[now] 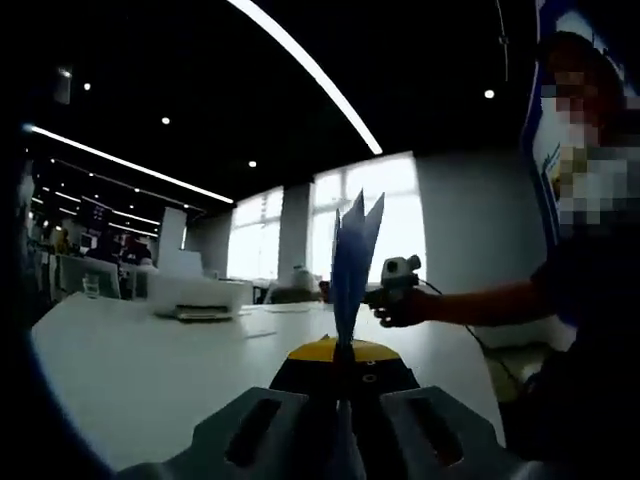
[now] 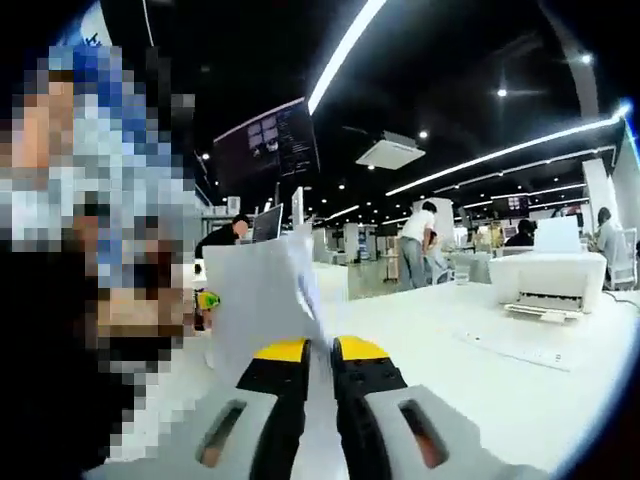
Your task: Organize the stack of printing papers by aligning and flattening the scattered papers on the table
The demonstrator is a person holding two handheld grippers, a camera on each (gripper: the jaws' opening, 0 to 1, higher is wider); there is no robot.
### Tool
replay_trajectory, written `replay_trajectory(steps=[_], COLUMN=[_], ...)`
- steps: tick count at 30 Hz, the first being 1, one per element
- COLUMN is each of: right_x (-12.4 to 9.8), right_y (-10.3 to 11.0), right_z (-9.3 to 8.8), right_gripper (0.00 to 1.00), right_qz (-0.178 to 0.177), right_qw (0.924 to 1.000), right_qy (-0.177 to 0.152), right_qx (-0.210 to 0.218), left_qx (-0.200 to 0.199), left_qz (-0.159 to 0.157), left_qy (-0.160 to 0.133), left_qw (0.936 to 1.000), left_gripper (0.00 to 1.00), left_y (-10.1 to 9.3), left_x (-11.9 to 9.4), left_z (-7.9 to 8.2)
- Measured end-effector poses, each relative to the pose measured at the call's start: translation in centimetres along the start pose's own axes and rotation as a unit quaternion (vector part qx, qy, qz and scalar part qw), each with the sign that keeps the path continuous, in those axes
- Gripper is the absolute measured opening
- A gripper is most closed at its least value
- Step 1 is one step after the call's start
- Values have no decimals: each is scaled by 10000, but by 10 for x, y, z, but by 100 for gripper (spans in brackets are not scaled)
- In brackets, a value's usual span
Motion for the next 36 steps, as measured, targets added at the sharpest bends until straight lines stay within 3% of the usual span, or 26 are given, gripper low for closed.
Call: replay_trajectory(steps=[4, 8, 10, 11, 13, 16, 17, 21, 26, 29, 36], right_x=[-8, -15, -18, -21, -26, -36, -37, -43, -44, -42, -38], right_y=[12, 11, 18, 20, 29, 32, 35, 23, 24, 27, 36], right_z=[2, 14, 22, 26, 32, 25, 18, 3, 2, -2, -9], right_gripper=[0, 0, 0, 0, 0, 0, 0, 11, 11, 11, 8], right_qz=[-99, -460, -686, -850, -1023, -1066, -1096, -1187, -1264, -1288, -1230], right_qw=[9989, 9979, 9956, 9938, 9921, 9917, 9899, 9908, 9889, 9876, 9871], right_qy=[330, 339, 346, 369, 118, -34, 88, 352, 361, 521, 685], right_qx=[-310, -296, -544, -622, -712, -721, -895, -548, -694, -725, -764], left_qx=[5, 110, 68, 47, 68, 71, -5, -169, -156, -89, -131], left_qz=[266, 760, 882, 897, 928, 1010, 1058, 1067, 1097, 1101, 943], left_qy=[43, 89, -54, -133, -217, -180, -56, -17, 36, 82, 90], left_qw=[9996, 9970, 9961, 9959, 9954, 9947, 9944, 9941, 9938, 9938, 9954], left_gripper=[6, 6, 6, 6, 6, 6, 7, 9, 11, 12, 12], left_y=[7, 14, 18, 18, 17, 17, 18, 20, 19, 7, -3], left_x=[1, 8, 13, 16, 22, 31, 33, 33, 29, 26, 17], left_z=[0, 5, 10, 12, 16, 16, 11, 2, 4, 3, -9])
Point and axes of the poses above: the point that each gripper's makers call its tool centre point, and the gripper's own axes: x roughly forward along the fingers, y roughly to its left, z roughly out of its top, the point moved 10 cm from there along -x, roughly backward along the fingers, and after that the axes turned 1 degree about -x, right-handed, at the moved point
